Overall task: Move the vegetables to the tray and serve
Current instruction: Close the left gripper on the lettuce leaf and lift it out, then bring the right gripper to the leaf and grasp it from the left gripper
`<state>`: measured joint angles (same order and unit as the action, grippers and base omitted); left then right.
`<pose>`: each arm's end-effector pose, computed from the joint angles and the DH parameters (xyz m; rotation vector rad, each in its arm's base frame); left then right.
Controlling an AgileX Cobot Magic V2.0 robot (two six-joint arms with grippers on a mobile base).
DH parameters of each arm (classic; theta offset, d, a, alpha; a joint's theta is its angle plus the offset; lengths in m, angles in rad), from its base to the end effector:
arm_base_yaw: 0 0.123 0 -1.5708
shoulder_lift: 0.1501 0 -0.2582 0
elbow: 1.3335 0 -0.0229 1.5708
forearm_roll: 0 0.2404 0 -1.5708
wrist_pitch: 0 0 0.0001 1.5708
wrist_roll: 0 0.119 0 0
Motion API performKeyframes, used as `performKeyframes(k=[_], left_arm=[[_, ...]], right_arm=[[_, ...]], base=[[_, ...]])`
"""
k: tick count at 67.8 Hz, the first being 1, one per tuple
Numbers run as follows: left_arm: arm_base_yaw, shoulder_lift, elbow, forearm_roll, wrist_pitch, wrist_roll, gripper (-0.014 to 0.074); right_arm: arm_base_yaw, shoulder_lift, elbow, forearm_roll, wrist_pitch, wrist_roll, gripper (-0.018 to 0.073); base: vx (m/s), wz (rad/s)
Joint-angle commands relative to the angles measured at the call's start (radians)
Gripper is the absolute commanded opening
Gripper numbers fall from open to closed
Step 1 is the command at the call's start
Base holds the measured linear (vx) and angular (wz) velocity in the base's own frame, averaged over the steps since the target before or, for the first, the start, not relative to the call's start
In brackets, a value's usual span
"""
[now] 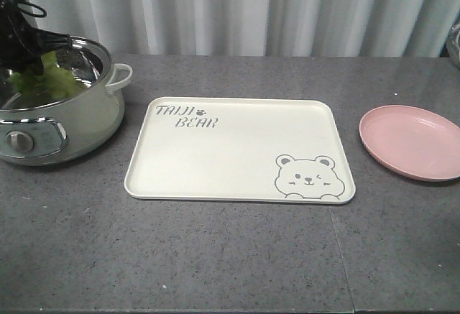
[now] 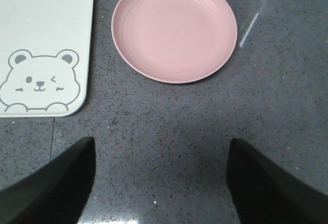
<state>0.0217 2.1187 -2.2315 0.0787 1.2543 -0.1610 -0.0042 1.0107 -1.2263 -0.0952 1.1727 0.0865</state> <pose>0.4553 0.0188 0.2878 -0.2329 2.6101 0.0581 0.1962 -0.0113 0.3628 0.1046 2.4342 -0.0867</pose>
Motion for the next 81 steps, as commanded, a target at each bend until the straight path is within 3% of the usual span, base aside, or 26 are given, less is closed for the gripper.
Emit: performKeyframes(k=[1,8,17,31,43,51,58,66,81], left_arm=[[-0.002,-0.115,-0.036,-0.017,0.005,0.029,-0.0008],[-0.002,-0.175,-0.035,-0.079,0.005,0.081,-0.0008],[-0.002,-0.264,-0.035,-0.233,0.005,0.144,-0.0008],[-0.007,-0.364,-0.035,-0.511,0.005,0.26,-0.0008],[-0.008,-0.382,-0.035,-0.781,0.006,0.301,-0.0008],[-0.044,-0.381,-0.034,-0.816,0.006,0.306,-0.0008],[-0.091,-0.381,-0.034,-0.816,0.006,0.307,-0.0008],[-0.146,-0.381,-0.034,-0.816,0.006,0.308,-0.0008],[-0.226,-0.381,-0.034,-0.815,0.006,0.312,-0.0008]], right_arm=[[-0.006,-0.009,-0.031,-0.014,-0.053,-0.006,0.053],[-0.006,-0.009,-0.031,-0.014,-0.054,-0.006,0.053],[-0.006,-0.009,-0.031,-0.014,-0.054,-0.006,0.053],[-0.006,-0.009,-0.031,-0.013,-0.065,-0.006,0.053],[-0.006,-0.009,-0.031,0.027,-0.088,-0.012,0.053],[-0.006,-0.009,-0.031,0.095,-0.113,-0.076,0.053],[-0.006,-0.009,-0.031,0.25,-0.179,-0.171,0.053],[-0.006,-0.008,-0.031,0.544,-0.281,-0.338,0.053],[-0.006,0.039,-0.031,1.224,-0.354,-0.767,0.053]], base=[[0.0,0.0],[0.0,0.0],[0.0,0.0],[0.0,0.0],[0.0,0.0],[0.0,0.0],[0.0,0.0],[0.0,0.0],[0.0,0.0]])
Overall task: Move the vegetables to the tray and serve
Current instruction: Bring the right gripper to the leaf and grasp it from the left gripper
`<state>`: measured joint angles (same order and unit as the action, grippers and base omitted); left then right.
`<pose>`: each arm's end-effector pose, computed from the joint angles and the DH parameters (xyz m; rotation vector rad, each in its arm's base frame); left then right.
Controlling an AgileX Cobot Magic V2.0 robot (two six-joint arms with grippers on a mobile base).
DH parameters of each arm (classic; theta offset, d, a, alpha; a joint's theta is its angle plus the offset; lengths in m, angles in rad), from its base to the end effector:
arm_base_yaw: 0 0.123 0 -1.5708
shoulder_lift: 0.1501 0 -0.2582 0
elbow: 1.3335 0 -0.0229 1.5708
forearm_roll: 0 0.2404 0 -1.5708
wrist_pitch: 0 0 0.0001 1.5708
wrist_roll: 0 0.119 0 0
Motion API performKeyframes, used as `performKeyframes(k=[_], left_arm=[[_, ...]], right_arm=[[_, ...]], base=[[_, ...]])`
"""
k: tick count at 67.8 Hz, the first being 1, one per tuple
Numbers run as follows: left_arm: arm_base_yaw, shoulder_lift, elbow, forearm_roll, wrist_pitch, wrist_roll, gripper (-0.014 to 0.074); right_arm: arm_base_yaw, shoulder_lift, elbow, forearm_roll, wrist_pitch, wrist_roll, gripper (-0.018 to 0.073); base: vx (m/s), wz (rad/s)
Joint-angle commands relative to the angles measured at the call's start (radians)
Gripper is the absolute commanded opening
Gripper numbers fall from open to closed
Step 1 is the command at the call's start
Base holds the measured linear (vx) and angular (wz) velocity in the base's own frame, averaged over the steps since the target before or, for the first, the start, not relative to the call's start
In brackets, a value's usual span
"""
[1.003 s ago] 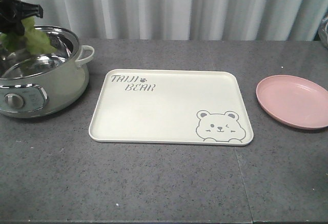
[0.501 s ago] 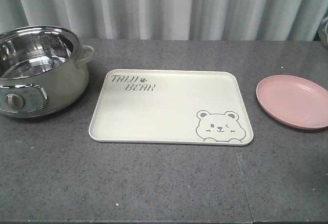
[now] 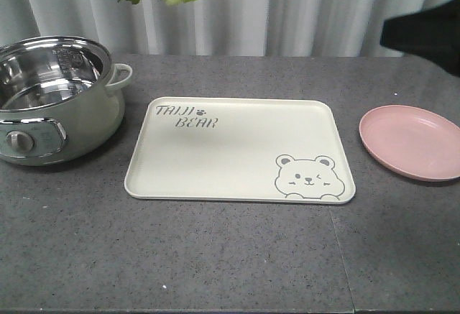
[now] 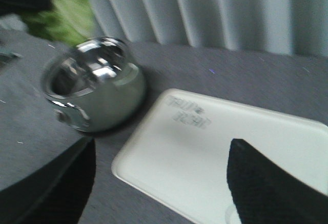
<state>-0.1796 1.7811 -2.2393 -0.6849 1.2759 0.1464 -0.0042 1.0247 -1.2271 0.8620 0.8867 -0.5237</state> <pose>0.3413 -0.1352 0.4514 0.4624 2.1510 -0.8675 0.2137 0.0692 0.4157 -0.3051 1.9133 0.6831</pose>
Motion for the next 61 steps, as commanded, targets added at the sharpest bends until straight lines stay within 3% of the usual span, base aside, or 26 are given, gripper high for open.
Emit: performKeyframes(k=[1,13,24,30,48,61], left_arm=[[-0.027,-0.043,-0.026,-0.051,-0.016,0.006,-0.0008],[-0.035,-0.043,-0.026,-0.052,-0.016,0.006,-0.0008],[-0.035,-0.043,-0.026,-0.052,-0.016,0.006,-0.0008],[-0.035,-0.043,-0.026,-0.052,-0.016,0.006,-0.0008],[-0.035,-0.043,-0.026,-0.052,-0.016,0.006,-0.0008],[-0.035,-0.043,-0.026,-0.052,-0.016,0.006,-0.0008]], right_arm=[[-0.006,0.032,-0.03,0.316,-0.061,-0.186,0.053],[-0.006,0.166,-0.031,0.688,0.027,-0.392,0.053],[-0.006,0.276,-0.034,0.872,0.081,-0.49,0.053],[0.003,0.323,-0.059,0.876,0.086,-0.496,0.053],[0.172,0.5,-0.24,0.833,0.012,-0.469,0.053],[0.243,0.612,-0.325,0.84,0.003,-0.468,0.053]], base=[[0.0,0.0],[0.0,0.0],[0.0,0.0],[0.0,0.0],[0.0,0.0],[0.0,0.0]])
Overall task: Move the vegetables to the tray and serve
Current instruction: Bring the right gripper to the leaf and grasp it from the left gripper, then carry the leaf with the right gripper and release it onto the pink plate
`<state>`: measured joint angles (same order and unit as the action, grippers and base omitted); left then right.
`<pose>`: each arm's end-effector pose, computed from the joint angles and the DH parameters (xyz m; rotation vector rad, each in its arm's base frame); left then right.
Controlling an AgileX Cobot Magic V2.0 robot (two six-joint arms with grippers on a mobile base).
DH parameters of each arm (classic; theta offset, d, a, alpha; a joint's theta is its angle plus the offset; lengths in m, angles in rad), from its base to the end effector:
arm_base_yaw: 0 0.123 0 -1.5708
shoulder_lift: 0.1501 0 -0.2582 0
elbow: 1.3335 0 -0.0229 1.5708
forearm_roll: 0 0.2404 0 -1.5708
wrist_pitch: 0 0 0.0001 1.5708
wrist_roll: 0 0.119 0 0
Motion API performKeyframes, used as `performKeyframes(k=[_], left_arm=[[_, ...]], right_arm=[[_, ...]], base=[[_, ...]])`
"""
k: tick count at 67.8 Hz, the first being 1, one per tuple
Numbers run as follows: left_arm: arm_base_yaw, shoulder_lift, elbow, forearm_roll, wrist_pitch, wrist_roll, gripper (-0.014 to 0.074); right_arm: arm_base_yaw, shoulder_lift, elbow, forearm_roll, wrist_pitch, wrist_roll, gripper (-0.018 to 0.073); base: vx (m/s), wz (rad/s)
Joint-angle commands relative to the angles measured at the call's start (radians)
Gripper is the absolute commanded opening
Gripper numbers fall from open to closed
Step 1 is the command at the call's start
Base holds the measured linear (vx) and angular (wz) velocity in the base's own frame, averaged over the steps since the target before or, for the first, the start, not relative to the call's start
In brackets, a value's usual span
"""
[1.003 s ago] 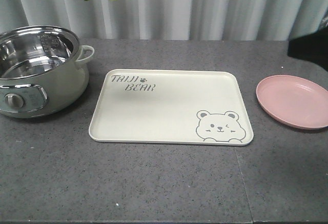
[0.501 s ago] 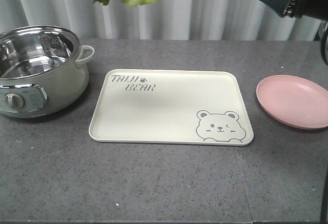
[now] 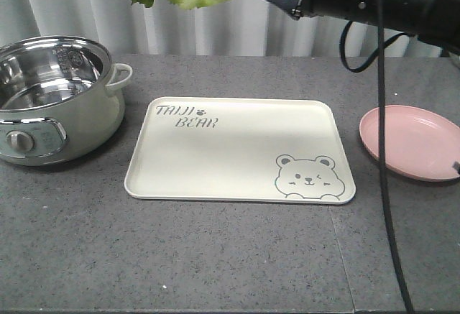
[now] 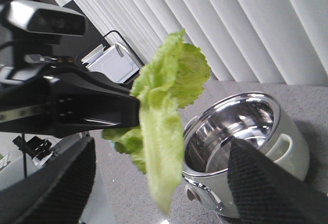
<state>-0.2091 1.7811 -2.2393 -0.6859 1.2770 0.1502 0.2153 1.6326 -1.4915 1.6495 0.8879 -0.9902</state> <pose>0.3370 -0.1453 0.4514 0.4999 2.1480 -0.8830 0.3427 0.1692 0.3885 -0.3655 1.6829 1.3702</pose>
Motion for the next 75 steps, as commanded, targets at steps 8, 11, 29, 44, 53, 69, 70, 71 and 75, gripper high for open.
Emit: performKeyframes(k=[8,11,29,44,53,69,70,71,75], left_arm=[[-0.006,-0.043,-0.026,-0.051,-0.017,0.002,-0.0008],[-0.006,-0.043,-0.026,-0.051,-0.017,0.002,-0.0008],[-0.005,-0.043,-0.026,-0.051,-0.017,0.002,-0.0008],[-0.005,-0.043,-0.026,-0.051,-0.017,0.002,-0.0008],[-0.005,-0.043,-0.026,-0.05,-0.017,0.002,-0.0008],[-0.005,-0.043,-0.026,-0.05,-0.017,0.002,-0.0008],[-0.005,-0.043,-0.026,-0.05,-0.017,0.002,-0.0008],[-0.005,-0.043,-0.026,-0.05,-0.017,0.002,-0.0006],[-0.005,-0.043,-0.026,-0.049,-0.017,0.002,-0.0004]], right_arm=[[0.049,0.052,-0.092,0.064,0.007,-0.001,0.053],[0.058,0.065,-0.102,0.064,0.014,-0.003,0.053],[0.066,0.08,-0.115,0.097,0.082,-0.049,0.0499],[0.066,0.08,-0.115,0.11,0.084,-0.072,0.0324],[0.066,0.08,-0.115,0.111,0.089,-0.11,0.0158],[0.066,0.08,-0.115,0.114,0.102,-0.163,-0.001],[0.066,0.08,-0.115,0.114,0.102,-0.163,-0.0009],[0.066,0.08,-0.115,0.114,0.102,-0.163,-0.0009],[0.066,0.08,-0.115,0.114,0.102,-0.165,-0.0008]], base=[[0.0,0.0],[0.0,0.0],[0.0,0.0],[0.0,0.0],[0.0,0.0],[0.0,0.0],[0.0,0.0],[0.0,0.0],[0.0,0.0]])
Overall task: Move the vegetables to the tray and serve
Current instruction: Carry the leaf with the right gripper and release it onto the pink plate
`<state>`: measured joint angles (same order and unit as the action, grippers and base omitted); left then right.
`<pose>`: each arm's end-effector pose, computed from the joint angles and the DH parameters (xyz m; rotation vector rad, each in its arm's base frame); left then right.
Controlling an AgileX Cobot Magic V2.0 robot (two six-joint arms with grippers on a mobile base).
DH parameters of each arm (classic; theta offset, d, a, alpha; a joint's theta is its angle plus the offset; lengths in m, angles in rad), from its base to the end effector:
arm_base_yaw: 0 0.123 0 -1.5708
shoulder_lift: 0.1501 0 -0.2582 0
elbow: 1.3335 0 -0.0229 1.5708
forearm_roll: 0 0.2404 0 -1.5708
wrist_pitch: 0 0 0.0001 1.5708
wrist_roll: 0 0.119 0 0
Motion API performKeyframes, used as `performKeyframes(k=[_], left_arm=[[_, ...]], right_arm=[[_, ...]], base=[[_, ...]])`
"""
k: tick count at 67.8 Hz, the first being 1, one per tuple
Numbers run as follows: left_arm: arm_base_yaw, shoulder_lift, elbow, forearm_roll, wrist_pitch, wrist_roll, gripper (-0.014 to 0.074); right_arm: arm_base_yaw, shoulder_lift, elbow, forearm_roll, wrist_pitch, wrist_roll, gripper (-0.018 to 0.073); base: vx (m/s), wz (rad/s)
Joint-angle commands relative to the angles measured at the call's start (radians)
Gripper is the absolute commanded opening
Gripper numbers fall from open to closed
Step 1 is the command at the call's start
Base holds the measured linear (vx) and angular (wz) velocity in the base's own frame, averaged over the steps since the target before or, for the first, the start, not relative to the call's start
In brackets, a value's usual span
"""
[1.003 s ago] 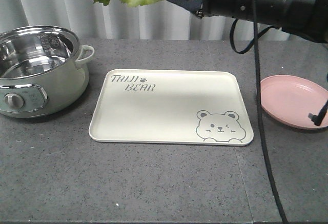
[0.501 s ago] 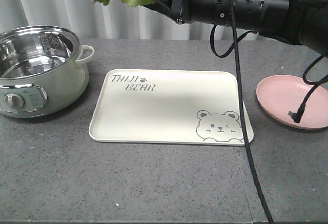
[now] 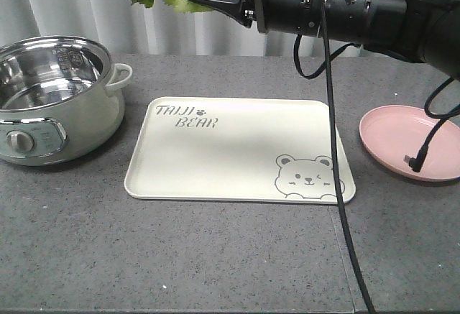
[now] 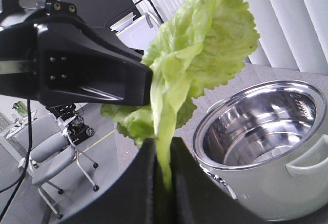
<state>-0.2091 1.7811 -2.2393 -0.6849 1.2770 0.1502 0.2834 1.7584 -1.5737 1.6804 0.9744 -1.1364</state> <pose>0.3371 -0.1452 0.4513 0.4998 2.1484 -0.8818 0.3514 0.2043 0.3702 -0.5698 1.6283 1.4147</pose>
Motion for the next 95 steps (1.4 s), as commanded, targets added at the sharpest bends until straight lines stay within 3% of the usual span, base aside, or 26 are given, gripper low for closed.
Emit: performKeyframes(k=[1,15,42,49,55,68,95], left_arm=[[-0.005,-0.043,-0.026,-0.049,-0.017,0.002,-0.0003],[-0.005,-0.043,-0.026,-0.041,-0.017,0.002,0.008],[-0.005,-0.043,-0.026,-0.041,-0.023,0.0,0.062],[-0.005,-0.043,-0.026,-0.041,-0.023,0.0,0.0693],[-0.005,-0.043,-0.026,-0.041,-0.023,0.0,0.0704],[-0.005,-0.043,-0.026,-0.041,-0.022,0.0,0.0688],[-0.005,-0.043,-0.026,-0.042,-0.023,0.0,0.0622]], right_arm=[[-0.002,-0.046,-0.033,0.084,0.016,-0.02,-0.0008],[-0.003,-0.046,-0.033,0.085,0.016,-0.035,-0.0008],[-0.005,-0.05,-0.033,0.082,0.01,-0.035,-0.0008],[-0.012,-0.057,-0.033,0.078,-0.001,-0.035,-0.0008],[-0.039,-0.066,-0.033,0.072,-0.002,-0.033,-0.0008],[-0.189,-0.109,-0.033,-0.01,0.012,0.065,-0.0008],[-0.629,-0.144,0.0,-0.447,0.147,0.375,-0.0007]], base=[[0.0,0.0],[0.0,0.0],[0.0,0.0],[0.0,0.0],[0.0,0.0],[0.0,0.0],[0.0,0.0]])
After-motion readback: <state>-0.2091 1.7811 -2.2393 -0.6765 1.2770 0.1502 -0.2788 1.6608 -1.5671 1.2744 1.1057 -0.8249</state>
